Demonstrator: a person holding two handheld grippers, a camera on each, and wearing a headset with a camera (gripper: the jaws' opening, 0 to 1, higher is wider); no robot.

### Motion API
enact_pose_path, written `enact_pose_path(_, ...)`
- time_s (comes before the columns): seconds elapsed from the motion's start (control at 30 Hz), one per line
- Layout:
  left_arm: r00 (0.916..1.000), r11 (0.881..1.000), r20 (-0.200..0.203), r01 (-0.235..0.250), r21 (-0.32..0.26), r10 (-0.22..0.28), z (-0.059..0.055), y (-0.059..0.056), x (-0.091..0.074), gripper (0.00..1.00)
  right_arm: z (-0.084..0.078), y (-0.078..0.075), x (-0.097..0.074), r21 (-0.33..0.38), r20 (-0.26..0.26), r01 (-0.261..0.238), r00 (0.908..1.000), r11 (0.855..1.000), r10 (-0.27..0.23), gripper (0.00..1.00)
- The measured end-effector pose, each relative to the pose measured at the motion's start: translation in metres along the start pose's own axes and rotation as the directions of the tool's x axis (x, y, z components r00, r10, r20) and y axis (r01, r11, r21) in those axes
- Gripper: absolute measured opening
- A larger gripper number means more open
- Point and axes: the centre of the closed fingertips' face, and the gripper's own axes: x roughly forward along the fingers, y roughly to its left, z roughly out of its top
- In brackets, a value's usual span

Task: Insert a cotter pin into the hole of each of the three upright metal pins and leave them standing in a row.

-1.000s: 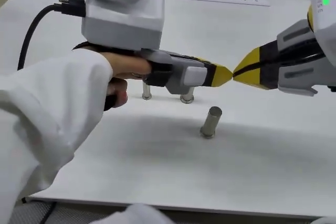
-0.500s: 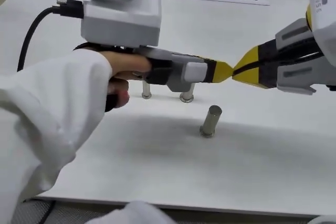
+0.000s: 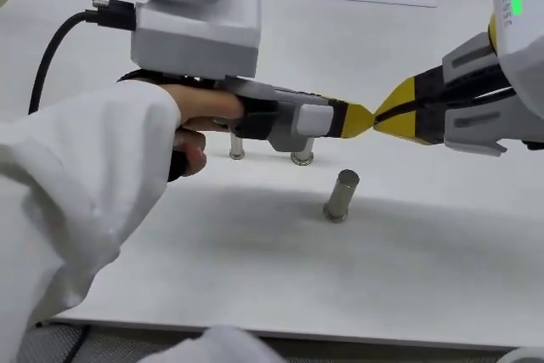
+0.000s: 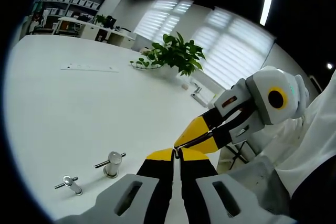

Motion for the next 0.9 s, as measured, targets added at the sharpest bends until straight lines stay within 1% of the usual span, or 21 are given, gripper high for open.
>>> enact_pose_path(0.2, 0.9997, 0.999, -0.013, 0.019, -0.029, -0.019, 0.000, 0.004, -0.004, 0.00, 0.004, 0.001, 0.000, 0.011, 0.013, -0.007, 0.9999, 1.000, 0.007, 0.00)
enact_pose_path(0.23, 0.9998, 0.998, -0.016, 0.014, -0.061, -0.015, -0.001, 0.001, -0.003, 0.00, 0.004, 0.001, 0.001, 0.008, 0.014, -0.007, 0.9999, 1.000, 0.007, 0.00)
enact_pose_path(0.33, 0.9998, 0.998, -0.016, 0.008, -0.059, -0.009, -0.002, -0.002, -0.004, 0.00, 0.005, 0.002, 0.001, 0.010, 0.019, -0.006, 0.9998, 1.000, 0.006, 0.00)
enact_pose_path(0.37, 0.9999, 0.998, -0.015, 0.003, -0.064, -0.004, -0.001, 0.001, -0.005, 0.00, 0.006, 0.002, 0.001, 0.004, 0.020, -0.003, 0.9998, 1.000, 0.003, 0.00)
enact_pose_path(0.43, 0.9998, 0.996, -0.018, 0.000, -0.092, -0.001, -0.002, 0.002, -0.005, 0.00, 0.007, 0.001, 0.003, -0.001, 0.017, -0.004, 0.9998, 1.000, 0.004, 0.00)
enact_pose_path(0.57, 0.9997, 0.996, -0.025, -0.002, -0.088, 0.000, -0.002, 0.006, -0.007, 0.00, 0.008, 0.002, 0.003, -0.006, 0.019, -0.008, 0.9998, 1.000, 0.008, 0.00)
enact_pose_path(0.73, 0.9997, 0.999, -0.022, -0.008, -0.054, 0.007, 0.001, 0.012, -0.011, 0.00, 0.009, 0.002, 0.003, -0.024, 0.030, -0.003, 0.9996, 1.000, 0.004, 0.00)
enact_pose_path(0.77, 0.9997, 0.999, -0.023, -0.008, -0.048, 0.007, 0.002, 0.017, -0.013, 0.00, 0.010, 0.002, 0.003, -0.022, 0.034, -0.004, 0.9994, 1.000, 0.005, 0.00)
enact_pose_path(0.83, 0.9996, 0.999, -0.029, -0.009, -0.039, 0.008, 0.001, 0.017, -0.013, 0.00, 0.011, 0.003, 0.003, -0.004, 0.043, -0.007, 0.9990, 1.000, 0.007, 0.00)
enact_pose_path(0.87, 0.9989, 0.999, -0.044, -0.018, -0.029, 0.017, -0.002, 0.019, -0.015, 0.00, 0.012, 0.002, 0.003, 0.010, 0.055, -0.001, 0.9985, 1.000, 0.000, 0.03)
enact_pose_path(0.9, 0.9984, 0.999, -0.052, -0.024, -0.020, 0.023, -0.003, 0.021, -0.016, 0.00, 0.012, 0.002, 0.002, 0.019, 0.059, 0.001, 0.9982, 1.000, -0.002, 0.10)
